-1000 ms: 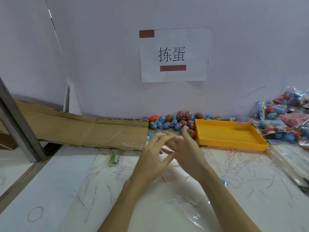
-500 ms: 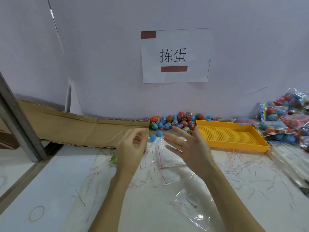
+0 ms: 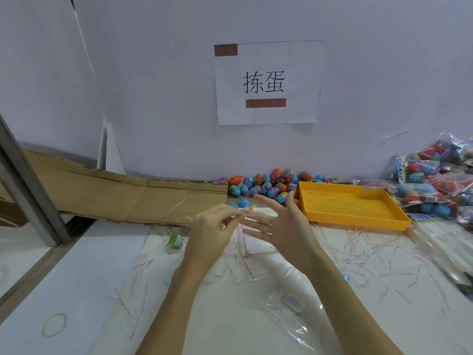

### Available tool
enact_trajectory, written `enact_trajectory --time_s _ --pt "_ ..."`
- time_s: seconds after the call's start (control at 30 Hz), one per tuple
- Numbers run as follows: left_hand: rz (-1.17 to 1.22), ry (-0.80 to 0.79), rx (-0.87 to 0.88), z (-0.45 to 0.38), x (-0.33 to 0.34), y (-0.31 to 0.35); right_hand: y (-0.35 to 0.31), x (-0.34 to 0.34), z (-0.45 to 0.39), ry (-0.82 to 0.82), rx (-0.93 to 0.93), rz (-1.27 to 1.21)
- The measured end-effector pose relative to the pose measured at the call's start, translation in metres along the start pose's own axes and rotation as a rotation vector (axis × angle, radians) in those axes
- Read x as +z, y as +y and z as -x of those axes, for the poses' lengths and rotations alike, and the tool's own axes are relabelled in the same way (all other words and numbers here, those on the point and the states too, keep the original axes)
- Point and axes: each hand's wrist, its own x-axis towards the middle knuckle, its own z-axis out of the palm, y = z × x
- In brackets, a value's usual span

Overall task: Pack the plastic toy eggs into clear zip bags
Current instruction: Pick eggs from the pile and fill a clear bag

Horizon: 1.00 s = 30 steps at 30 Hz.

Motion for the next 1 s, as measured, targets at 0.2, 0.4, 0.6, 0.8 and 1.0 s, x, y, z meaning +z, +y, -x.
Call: enact_trajectory --time_s 0.2,0.4,0.6,0.8,1.0 --pt "-0.469 -0.078 -0.324 0.005 -0.014 -0.023 -0.002 -0.008 0.008 0.079 -0.205 1.214" --pt "-0.419 0.030 -0.328 0.003 -0.017 -0.020 0.001 -0.002 0.004 -0.032 -0.047 1.502" --pt "-0.326 0.174 -0.260 0.000 -0.014 -0.016 0.002 -0.007 0.004 0.120 -0.221 1.401" --pt "0.069 -0.098 -0.313 -0.003 -0.008 -0.005 -0.008 0.001 0.009 0.330 -0.619 0.770" --pt "0.614 -0.192 -0.504 -0.004 0.001 0.006 -0.018 0.008 0.017 0.214 -0.420 0.168"
